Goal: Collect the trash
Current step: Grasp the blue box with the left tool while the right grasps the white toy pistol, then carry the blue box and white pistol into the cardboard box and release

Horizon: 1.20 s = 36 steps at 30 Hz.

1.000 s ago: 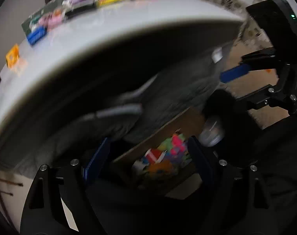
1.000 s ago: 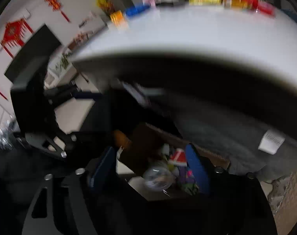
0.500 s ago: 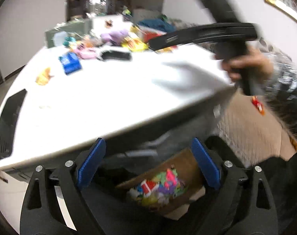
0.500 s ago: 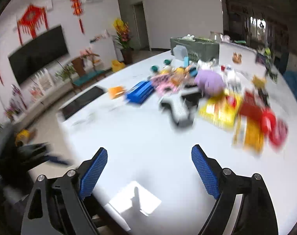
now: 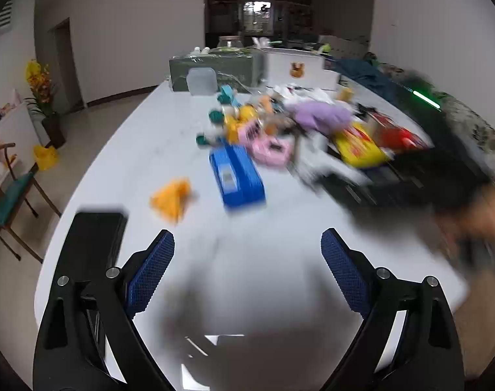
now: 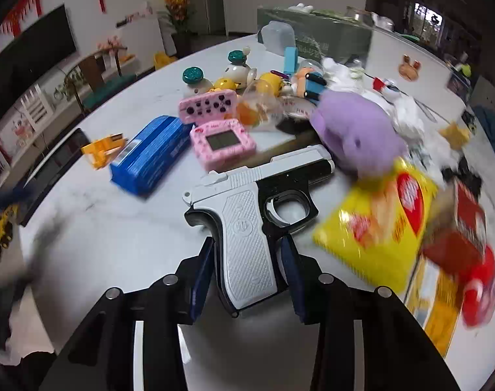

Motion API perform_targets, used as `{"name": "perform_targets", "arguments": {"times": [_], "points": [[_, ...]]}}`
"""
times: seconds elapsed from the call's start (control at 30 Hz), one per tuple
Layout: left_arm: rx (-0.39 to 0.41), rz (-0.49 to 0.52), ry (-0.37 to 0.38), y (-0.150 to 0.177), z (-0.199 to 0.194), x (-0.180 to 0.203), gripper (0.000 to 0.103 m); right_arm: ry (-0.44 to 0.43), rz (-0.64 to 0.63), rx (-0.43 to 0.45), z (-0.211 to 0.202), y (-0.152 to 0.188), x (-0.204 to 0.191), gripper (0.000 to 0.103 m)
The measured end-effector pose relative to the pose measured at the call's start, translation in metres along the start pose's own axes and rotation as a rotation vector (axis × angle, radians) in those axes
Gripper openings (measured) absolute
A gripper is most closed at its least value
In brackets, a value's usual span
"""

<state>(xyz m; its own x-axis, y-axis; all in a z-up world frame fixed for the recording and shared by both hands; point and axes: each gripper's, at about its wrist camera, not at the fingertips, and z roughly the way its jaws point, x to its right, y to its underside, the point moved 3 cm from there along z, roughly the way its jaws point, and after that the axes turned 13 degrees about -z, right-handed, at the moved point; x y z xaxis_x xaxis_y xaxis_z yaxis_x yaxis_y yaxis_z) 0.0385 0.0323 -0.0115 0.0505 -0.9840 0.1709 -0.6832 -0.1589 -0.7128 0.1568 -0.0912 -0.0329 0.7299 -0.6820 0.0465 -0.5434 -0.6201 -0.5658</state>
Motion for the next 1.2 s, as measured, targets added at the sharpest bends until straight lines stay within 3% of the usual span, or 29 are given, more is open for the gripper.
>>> {"name": "perform_targets", "arguments": {"times": [0.1, 0.23, 0.27, 0.3, 0.33, 0.37, 0.47, 0.57, 0.67, 0.9, 1.0, 1.1, 1.2], "points": [[-0.063, -0.030, -0.037, -0.026, 0.045, 0.008, 0.089, -0.033, 0.034, 0.029, -0.010, 0.021, 0.002, 0.041], [-0.171, -0.050, -0.140, -0.035, 0.098, 0.009, 0.089, -0.064, 0.044, 0.050, -0.038, 0.054, -0.015, 0.041], [-0.174, -0.081, -0.122, -0.038, 0.107, 0.007, 0.088, -0.066, 0.041, 0.052, -0.040, 0.057, -0.019, 0.041], [-0.161, -0.089, -0.133, -0.039, 0.106, 0.006, 0.079, -0.068, 0.036, 0.052, -0.042, 0.062, -0.023, 0.040], [-0.153, -0.078, -0.128, -0.041, 0.105, 0.008, 0.055, -0.065, 0.030, 0.058, -0.043, 0.064, -0.025, 0.040], [-0.147, -0.074, -0.131, -0.043, 0.102, 0.008, 0.038, -0.060, 0.026, 0.065, -0.045, 0.067, -0.027, 0.040], [-0.163, -0.159, 0.021, -0.043, 0.085, 0.002, 0.038, -0.062, 0.051, 0.094, -0.052, 0.072, -0.027, 0.040], [-0.057, -0.091, 0.022, -0.031, 0.037, 0.009, 0.038, -0.083, 0.079, 0.136, -0.064, 0.071, -0.025, 0.040], [0.036, -0.039, 0.098, -0.013, -0.027, 0.016, 0.038, -0.126, 0.107, 0.197, -0.087, 0.071, -0.029, 0.040], [0.127, 0.103, 0.226, 0.045, -0.120, 0.030, 0.039, -0.170, 0.086, 0.325, -0.165, 0.090, -0.059, 0.034], [0.101, 0.134, 0.260, 0.071, -0.117, 0.037, 0.039, -0.127, 0.064, 0.260, -0.156, 0.098, -0.067, 0.034], [0.023, 0.146, 0.246, 0.092, -0.084, 0.052, 0.039, -0.089, 0.099, 0.175, -0.115, 0.112, -0.060, 0.033], [0.001, 0.102, 0.296, 0.094, -0.076, 0.056, 0.039, -0.087, 0.134, 0.197, -0.101, 0.115, -0.046, 0.034]]}}
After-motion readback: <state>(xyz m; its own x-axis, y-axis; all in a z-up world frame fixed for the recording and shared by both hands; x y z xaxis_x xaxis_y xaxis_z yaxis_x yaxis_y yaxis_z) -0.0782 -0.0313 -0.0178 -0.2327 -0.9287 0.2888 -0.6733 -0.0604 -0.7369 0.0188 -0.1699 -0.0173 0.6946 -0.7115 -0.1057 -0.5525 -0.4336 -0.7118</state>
